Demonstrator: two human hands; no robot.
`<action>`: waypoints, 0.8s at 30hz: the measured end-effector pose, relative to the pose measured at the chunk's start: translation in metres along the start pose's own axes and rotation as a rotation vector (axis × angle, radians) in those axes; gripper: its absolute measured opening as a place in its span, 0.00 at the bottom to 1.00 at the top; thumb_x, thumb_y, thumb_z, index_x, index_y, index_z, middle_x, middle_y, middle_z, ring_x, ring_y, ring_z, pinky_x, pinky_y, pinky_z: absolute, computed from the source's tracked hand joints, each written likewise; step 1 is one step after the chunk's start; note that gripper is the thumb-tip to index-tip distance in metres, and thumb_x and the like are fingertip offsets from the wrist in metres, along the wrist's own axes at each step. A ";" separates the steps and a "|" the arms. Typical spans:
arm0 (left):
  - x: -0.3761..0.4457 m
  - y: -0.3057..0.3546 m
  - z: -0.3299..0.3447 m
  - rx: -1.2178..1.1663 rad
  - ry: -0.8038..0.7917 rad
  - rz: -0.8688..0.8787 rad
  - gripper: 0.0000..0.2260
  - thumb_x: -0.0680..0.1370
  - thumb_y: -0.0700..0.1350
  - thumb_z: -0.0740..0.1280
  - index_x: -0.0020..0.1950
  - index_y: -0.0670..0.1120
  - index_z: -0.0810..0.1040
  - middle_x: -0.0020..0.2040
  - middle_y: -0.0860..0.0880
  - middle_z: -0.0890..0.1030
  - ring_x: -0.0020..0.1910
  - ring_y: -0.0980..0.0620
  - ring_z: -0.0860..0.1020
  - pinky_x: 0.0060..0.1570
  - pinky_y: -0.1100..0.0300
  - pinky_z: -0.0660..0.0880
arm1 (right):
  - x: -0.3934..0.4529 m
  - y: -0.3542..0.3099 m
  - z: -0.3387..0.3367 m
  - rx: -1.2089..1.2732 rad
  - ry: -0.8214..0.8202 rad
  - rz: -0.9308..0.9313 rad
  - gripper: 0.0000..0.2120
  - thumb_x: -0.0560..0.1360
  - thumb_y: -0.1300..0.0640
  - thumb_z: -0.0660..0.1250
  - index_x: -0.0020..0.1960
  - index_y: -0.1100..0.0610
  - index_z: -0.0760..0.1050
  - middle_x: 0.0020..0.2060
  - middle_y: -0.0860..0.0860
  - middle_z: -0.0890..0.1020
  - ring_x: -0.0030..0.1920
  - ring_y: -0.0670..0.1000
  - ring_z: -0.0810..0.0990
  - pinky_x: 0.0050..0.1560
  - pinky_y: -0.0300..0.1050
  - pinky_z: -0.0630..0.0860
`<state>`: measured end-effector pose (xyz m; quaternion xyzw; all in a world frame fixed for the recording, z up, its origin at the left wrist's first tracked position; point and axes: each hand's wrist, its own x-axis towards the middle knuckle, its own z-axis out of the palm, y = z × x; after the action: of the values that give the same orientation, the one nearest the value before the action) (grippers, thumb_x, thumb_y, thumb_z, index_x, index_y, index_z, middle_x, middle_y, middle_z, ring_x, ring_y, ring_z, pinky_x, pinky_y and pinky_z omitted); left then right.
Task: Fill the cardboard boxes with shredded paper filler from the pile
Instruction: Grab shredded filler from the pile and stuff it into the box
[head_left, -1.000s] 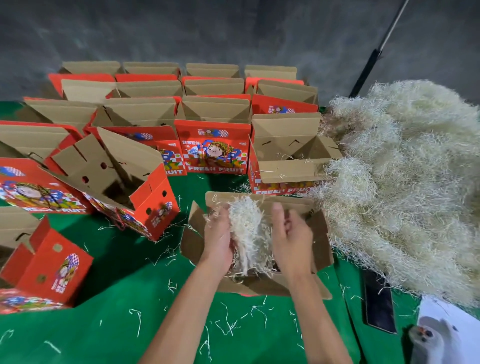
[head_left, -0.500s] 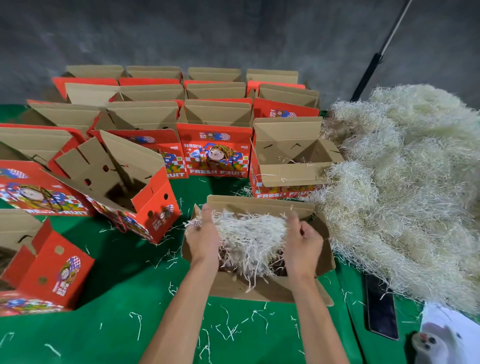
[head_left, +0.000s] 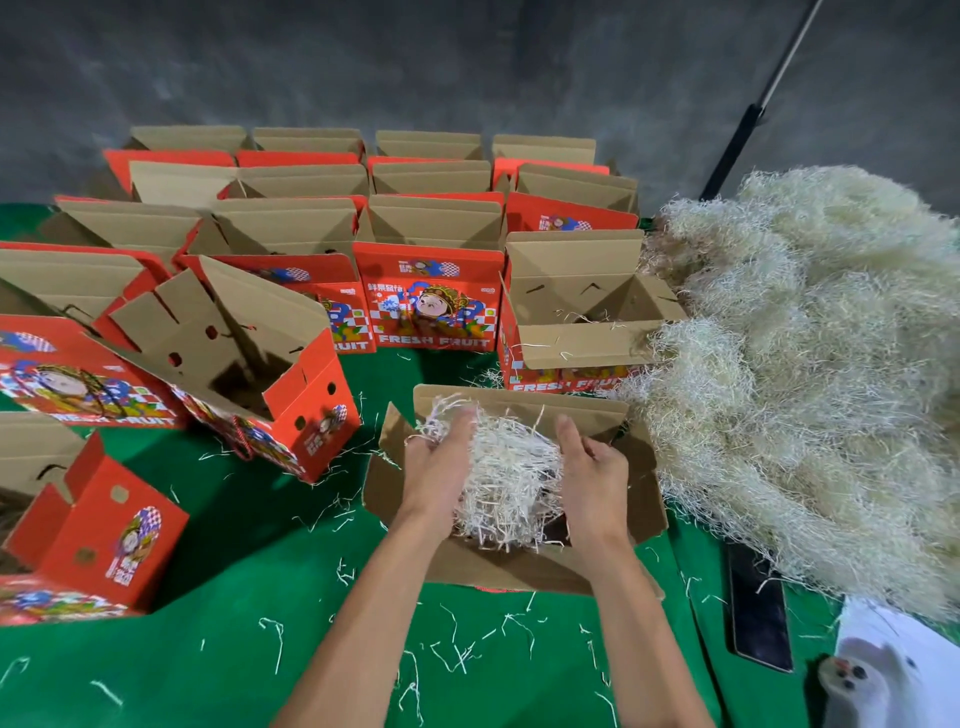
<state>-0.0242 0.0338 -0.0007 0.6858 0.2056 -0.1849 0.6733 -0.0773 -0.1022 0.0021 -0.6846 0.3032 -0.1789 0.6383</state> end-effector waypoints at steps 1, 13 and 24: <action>0.002 0.000 -0.002 -0.009 0.005 0.006 0.51 0.64 0.76 0.68 0.79 0.54 0.53 0.77 0.48 0.62 0.74 0.44 0.65 0.71 0.40 0.60 | 0.003 0.000 -0.002 0.005 -0.002 0.025 0.21 0.77 0.39 0.66 0.47 0.58 0.80 0.51 0.56 0.79 0.54 0.54 0.74 0.40 0.27 0.67; 0.028 0.004 -0.039 -0.095 0.140 -0.027 0.46 0.69 0.74 0.66 0.79 0.53 0.55 0.77 0.45 0.63 0.73 0.41 0.66 0.71 0.39 0.60 | 0.032 -0.021 -0.061 0.010 0.094 0.004 0.23 0.80 0.41 0.63 0.36 0.59 0.74 0.19 0.45 0.64 0.21 0.47 0.56 0.20 0.39 0.55; 0.010 0.002 -0.051 0.388 -0.053 0.076 0.37 0.72 0.72 0.63 0.74 0.53 0.67 0.71 0.51 0.72 0.65 0.50 0.73 0.67 0.47 0.69 | 0.031 -0.011 -0.064 -0.300 -0.096 -0.196 0.11 0.83 0.49 0.61 0.54 0.55 0.76 0.35 0.48 0.80 0.27 0.43 0.74 0.29 0.40 0.76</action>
<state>-0.0159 0.0848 -0.0034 0.8048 0.1224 -0.2136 0.5401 -0.0927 -0.1709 0.0166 -0.8062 0.2276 -0.1601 0.5221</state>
